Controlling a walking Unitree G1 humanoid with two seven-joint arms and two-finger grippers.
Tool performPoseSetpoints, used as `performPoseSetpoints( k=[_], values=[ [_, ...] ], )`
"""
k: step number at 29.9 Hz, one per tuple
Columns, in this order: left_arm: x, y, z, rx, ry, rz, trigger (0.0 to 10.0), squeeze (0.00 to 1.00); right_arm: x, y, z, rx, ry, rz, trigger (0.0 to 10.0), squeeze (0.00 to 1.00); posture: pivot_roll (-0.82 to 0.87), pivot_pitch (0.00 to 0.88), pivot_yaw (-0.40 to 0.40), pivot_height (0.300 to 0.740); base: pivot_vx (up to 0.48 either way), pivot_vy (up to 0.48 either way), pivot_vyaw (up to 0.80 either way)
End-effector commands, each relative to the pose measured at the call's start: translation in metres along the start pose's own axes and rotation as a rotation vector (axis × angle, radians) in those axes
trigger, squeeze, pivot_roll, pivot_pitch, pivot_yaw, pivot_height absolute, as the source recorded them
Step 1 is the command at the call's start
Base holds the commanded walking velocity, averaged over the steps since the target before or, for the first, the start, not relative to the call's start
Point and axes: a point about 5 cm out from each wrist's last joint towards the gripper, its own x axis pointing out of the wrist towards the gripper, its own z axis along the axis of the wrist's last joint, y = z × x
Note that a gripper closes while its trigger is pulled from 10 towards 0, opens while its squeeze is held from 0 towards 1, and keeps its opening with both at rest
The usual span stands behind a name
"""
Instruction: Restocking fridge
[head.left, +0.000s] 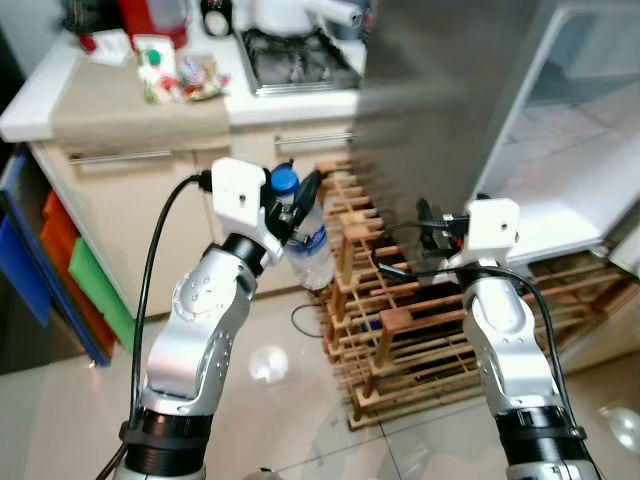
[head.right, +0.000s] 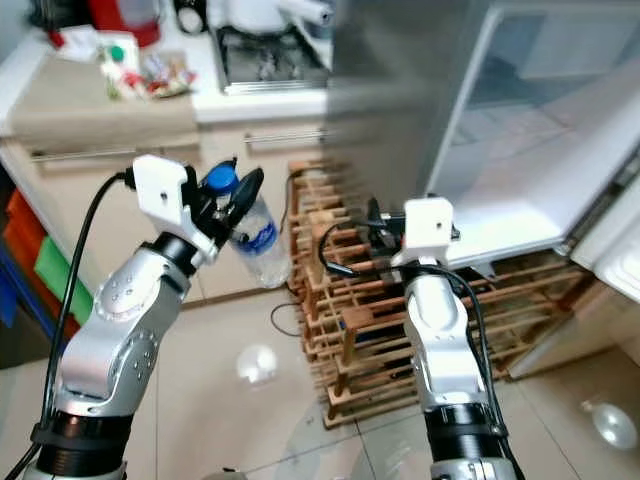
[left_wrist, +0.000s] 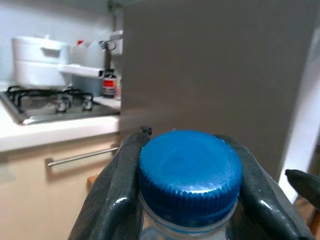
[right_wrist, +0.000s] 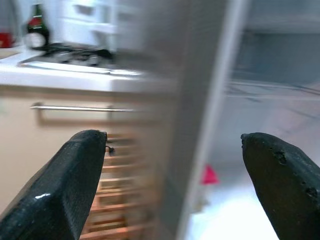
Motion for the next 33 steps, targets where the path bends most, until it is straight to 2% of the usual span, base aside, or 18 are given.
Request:
performPoseSetpoints(
  k=[1,6,12,19,23,25,28,30,33],
  values=[
    [0.003,0.003,0.008,0.013,-0.033,-0.006,10.0,0.00,0.002,0.002,0.004,0.015,-0.024,-0.002,10.0,0.00,-0.04,0.000,0.008,0.740,0.000,0.461,-0.80],
    [0.006,0.002,0.007,0.026,-0.023,-0.023,10.0,0.00,0.002,-0.002,0.006,0.013,-0.029,-0.018,10.0,0.00,-0.04,0.000,0.013,0.740,0.000,0.391,-0.80],
    [0.006,0.010,0.006,0.023,-0.017,0.014,10.0,0.00,0.002,-0.004,0.006,0.019,-0.034,-0.041,10.0,0.00,-0.04,0.000,0.016,0.740,0.000,0.000,-0.79],
    [0.003,0.021,-0.008,-0.001,0.036,0.066,10.0,0.00,-0.001,-0.014,0.005,0.026,-0.036,-0.089,10.0,0.00,-0.05,0.000,0.029,0.740,0.000,0.000,-0.78],
    [-0.015,0.050,-0.032,-0.031,0.124,0.229,10.0,0.00,-0.009,-0.016,-0.002,0.062,-0.016,-0.117,10.0,0.00,-0.04,0.000,0.034,0.740,0.000,0.000,-0.78],
    [-0.019,0.055,-0.036,-0.027,0.138,0.254,10.0,0.00,-0.010,-0.016,-0.003,0.062,-0.016,-0.117,10.0,0.00,-0.03,0.000,0.032,0.740,0.000,0.000,-0.78],
    [-0.034,0.067,-0.049,-0.009,0.186,0.333,10.0,0.00,-0.012,-0.020,-0.005,0.056,-0.011,-0.122,10.0,0.00,-0.01,0.000,0.013,0.740,0.000,0.000,-0.78],
    [-0.040,0.067,-0.052,-0.004,0.184,0.371,10.0,0.00,-0.012,-0.024,-0.010,0.033,0.011,-0.106,10.0,0.00,0.01,0.000,-0.009,0.740,0.000,0.000,-0.78],
    [-0.040,0.062,-0.052,0.005,0.180,0.376,10.0,0.00,-0.011,-0.019,-0.015,0.037,0.027,-0.079,10.0,0.00,0.02,0.000,-0.030,0.740,0.000,-0.310,-0.46]
  ],
)
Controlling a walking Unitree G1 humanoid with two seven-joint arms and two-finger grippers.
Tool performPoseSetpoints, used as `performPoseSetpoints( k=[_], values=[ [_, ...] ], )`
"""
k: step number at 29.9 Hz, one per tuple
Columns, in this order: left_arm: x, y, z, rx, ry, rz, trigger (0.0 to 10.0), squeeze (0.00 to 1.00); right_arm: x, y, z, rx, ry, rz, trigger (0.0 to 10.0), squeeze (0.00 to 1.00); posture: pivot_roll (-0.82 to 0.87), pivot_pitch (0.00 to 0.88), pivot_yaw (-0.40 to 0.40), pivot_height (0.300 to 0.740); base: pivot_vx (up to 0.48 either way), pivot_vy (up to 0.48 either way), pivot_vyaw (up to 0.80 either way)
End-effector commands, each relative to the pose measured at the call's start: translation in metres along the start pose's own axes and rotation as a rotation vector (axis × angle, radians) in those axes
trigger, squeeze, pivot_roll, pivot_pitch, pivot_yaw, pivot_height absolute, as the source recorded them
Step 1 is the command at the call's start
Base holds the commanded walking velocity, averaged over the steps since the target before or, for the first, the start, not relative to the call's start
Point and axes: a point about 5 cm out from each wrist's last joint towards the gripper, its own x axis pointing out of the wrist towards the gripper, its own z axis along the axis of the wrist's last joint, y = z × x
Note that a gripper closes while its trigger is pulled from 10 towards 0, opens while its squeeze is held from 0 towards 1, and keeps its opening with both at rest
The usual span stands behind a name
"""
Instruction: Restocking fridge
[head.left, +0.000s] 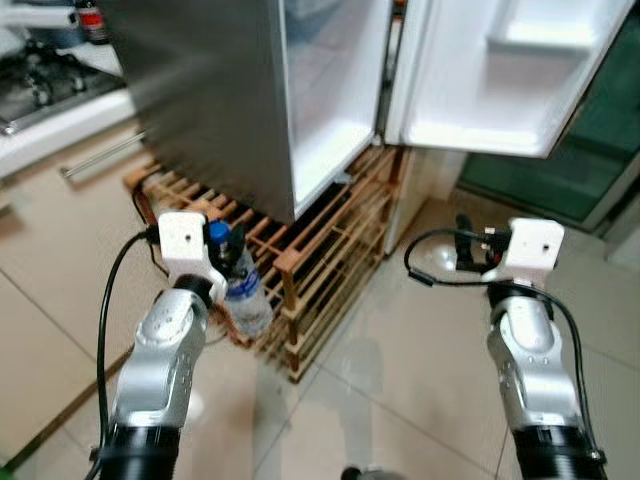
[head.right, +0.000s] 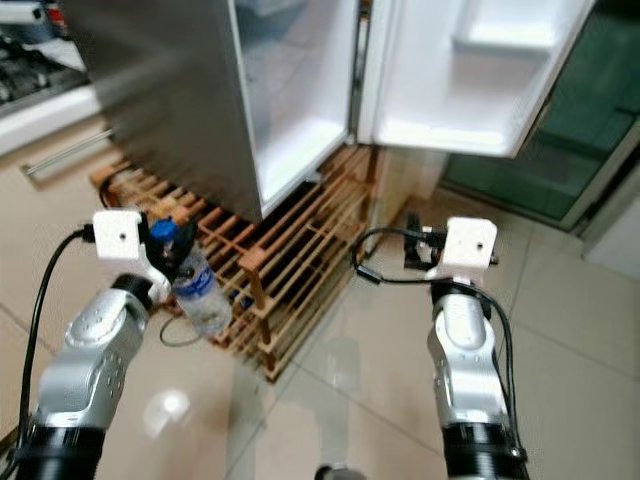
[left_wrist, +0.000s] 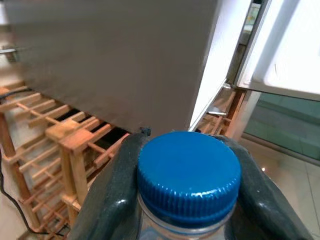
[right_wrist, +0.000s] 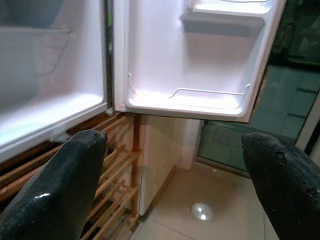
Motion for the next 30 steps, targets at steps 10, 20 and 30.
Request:
performPoseSetpoints(
  k=[10,20,30],
  values=[
    [0.008,-0.046,0.034,0.020,-0.154,-0.210,10.0,0.00,0.004,0.016,0.011,-0.021,-0.054,0.080,10.0,0.00,-0.05,0.000,0.034,0.740,0.000,-0.451,0.00],
    [0.012,-0.051,0.046,-0.001,-0.189,-0.252,10.0,0.00,0.001,0.015,0.007,-0.045,-0.044,0.091,10.0,0.00,-0.05,0.000,0.042,0.740,0.000,-0.449,-0.43],
    [0.022,-0.049,0.039,-0.002,-0.168,-0.216,10.0,0.00,-0.001,0.017,0.006,-0.035,-0.042,0.088,10.0,0.00,-0.09,0.000,0.054,0.740,0.076,-0.058,0.00]
  ],
)
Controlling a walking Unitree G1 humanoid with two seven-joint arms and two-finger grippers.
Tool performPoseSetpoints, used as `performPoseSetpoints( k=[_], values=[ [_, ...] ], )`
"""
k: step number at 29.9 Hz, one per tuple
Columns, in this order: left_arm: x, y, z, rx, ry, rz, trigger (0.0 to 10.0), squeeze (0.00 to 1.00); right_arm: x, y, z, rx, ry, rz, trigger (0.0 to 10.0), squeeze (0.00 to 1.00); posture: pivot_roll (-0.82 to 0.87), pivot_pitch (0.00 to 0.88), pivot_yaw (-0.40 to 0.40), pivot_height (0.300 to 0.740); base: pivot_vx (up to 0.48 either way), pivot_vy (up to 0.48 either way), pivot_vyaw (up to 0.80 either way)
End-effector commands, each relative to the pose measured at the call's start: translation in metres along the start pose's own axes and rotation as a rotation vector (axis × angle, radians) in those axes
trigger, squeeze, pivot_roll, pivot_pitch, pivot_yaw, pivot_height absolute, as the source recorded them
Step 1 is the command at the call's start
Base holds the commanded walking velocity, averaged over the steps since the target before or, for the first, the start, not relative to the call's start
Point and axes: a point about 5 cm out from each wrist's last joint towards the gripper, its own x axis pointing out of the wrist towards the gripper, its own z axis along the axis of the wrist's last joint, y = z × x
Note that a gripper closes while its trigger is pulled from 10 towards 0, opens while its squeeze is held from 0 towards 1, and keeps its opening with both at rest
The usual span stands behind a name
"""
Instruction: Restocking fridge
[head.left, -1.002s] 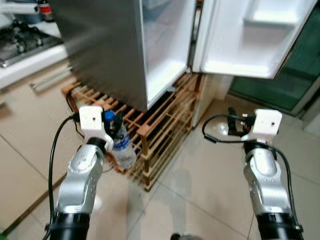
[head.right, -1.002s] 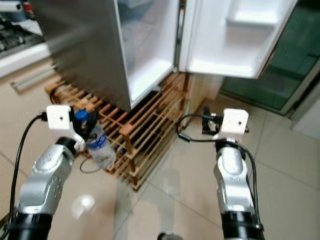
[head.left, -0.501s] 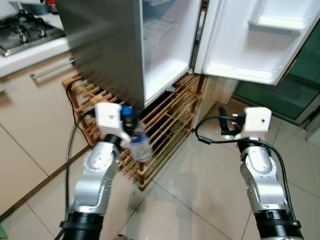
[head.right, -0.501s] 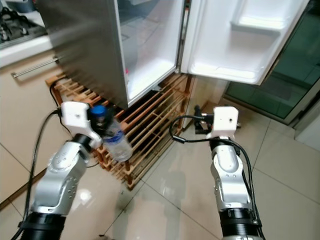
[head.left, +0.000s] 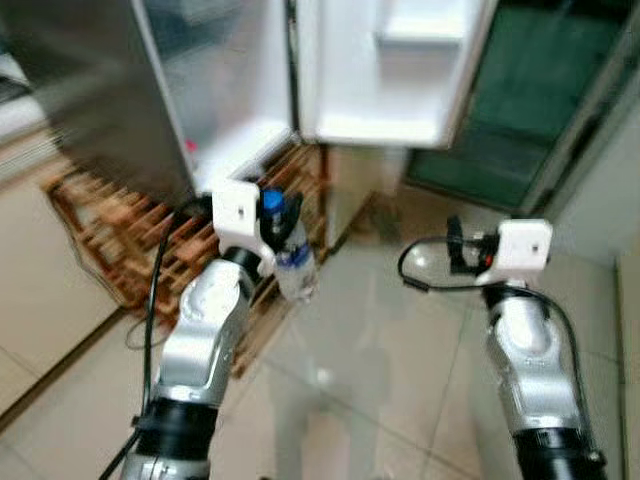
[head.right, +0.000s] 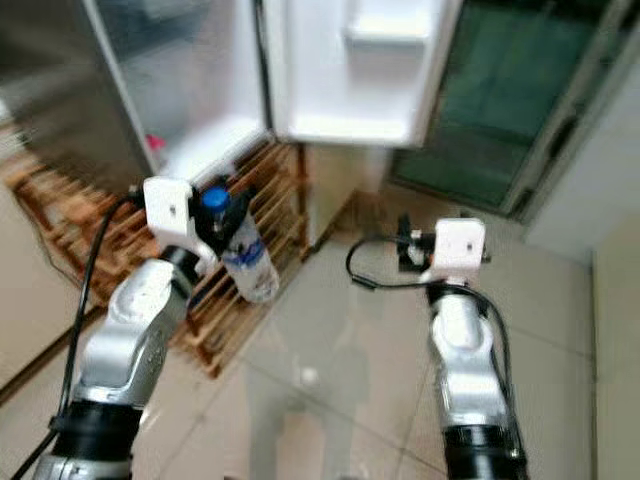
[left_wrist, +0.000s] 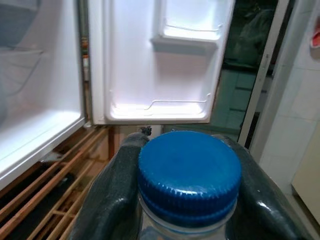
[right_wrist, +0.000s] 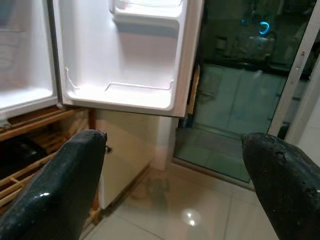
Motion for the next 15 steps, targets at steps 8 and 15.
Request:
performPoseSetpoints(
  k=[8,15],
  values=[
    [0.000,0.012,0.002,-0.023,-0.038,0.097,10.0,0.00,-0.003,-0.010,0.000,-0.007,0.000,-0.029,10.0,0.00,-0.10,0.000,0.062,0.740,0.476,0.000,0.00],
    [-0.006,0.027,0.002,0.018,-0.042,0.159,10.0,0.00,-0.005,-0.011,-0.002,-0.003,0.011,-0.034,10.0,0.00,-0.09,0.000,0.059,0.740,0.480,0.000,0.00]
  ],
)
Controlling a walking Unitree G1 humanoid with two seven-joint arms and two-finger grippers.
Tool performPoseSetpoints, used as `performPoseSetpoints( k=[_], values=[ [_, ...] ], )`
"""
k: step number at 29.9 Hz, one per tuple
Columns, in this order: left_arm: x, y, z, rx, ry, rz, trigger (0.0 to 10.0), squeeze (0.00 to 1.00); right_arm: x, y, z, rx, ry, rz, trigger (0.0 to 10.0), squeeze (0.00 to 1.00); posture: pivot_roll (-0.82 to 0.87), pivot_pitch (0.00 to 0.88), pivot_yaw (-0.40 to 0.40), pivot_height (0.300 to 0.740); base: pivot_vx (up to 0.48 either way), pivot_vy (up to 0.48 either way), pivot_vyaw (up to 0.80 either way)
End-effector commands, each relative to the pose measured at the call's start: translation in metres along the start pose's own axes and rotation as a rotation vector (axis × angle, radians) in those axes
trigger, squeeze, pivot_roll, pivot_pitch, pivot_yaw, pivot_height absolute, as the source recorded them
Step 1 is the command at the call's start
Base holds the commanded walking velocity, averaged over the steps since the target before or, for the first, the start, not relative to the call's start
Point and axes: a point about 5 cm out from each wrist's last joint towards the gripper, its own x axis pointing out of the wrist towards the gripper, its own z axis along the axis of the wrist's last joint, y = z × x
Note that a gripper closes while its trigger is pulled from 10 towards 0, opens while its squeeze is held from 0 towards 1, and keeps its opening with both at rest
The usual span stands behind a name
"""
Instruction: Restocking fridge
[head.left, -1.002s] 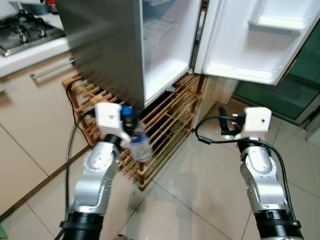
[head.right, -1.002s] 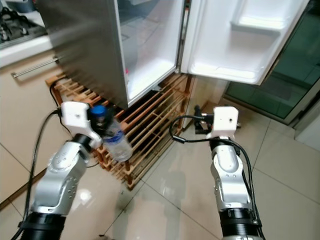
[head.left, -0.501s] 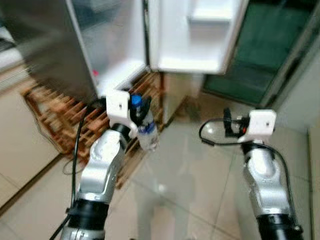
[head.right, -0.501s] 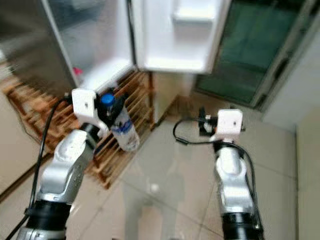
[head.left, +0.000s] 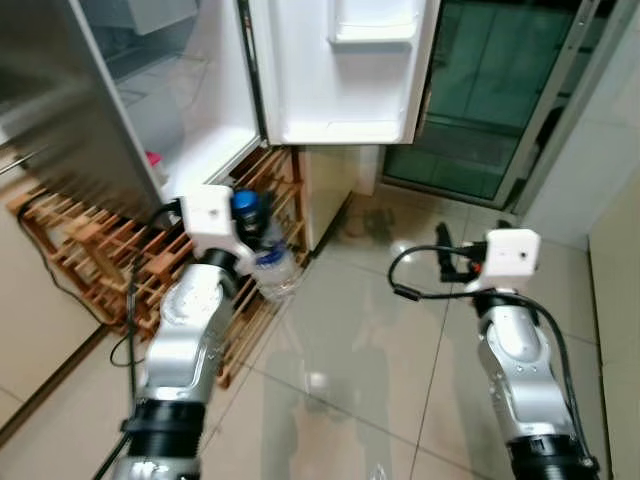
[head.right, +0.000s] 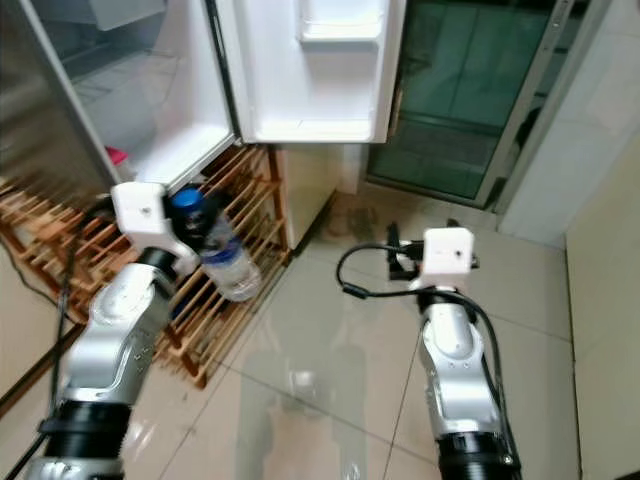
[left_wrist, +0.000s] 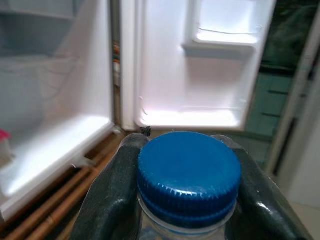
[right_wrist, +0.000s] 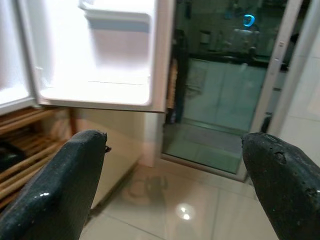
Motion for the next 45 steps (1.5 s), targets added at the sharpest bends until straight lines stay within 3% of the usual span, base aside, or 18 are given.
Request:
performPoseSetpoints(
  k=[1,25,41,45],
  values=[
    [0.004,-0.009,0.004,-0.002,-0.025,-0.029,10.0,0.00,0.001,-0.005,0.004,0.005,-0.010,-0.016,10.0,0.00,-0.09,0.000,0.058,0.740,0.480,0.000,0.00],
    [0.008,-0.030,0.001,0.002,-0.016,-0.127,10.0,0.00,0.007,-0.002,0.006,0.004,-0.017,-0.002,10.0,0.00,-0.10,0.000,0.059,0.740,0.480,0.000,0.00],
    [0.009,-0.031,0.004,-0.008,-0.030,-0.139,10.0,0.00,0.008,-0.001,0.006,0.011,-0.017,0.001,10.0,0.00,-0.10,0.000,0.060,0.740,0.480,0.000,0.00],
    [0.010,-0.032,0.003,-0.004,-0.026,-0.136,10.0,0.00,0.007,0.000,0.007,0.032,-0.028,0.012,10.0,0.00,-0.10,0.000,0.060,0.740,0.000,0.000,0.00]
  ],
)
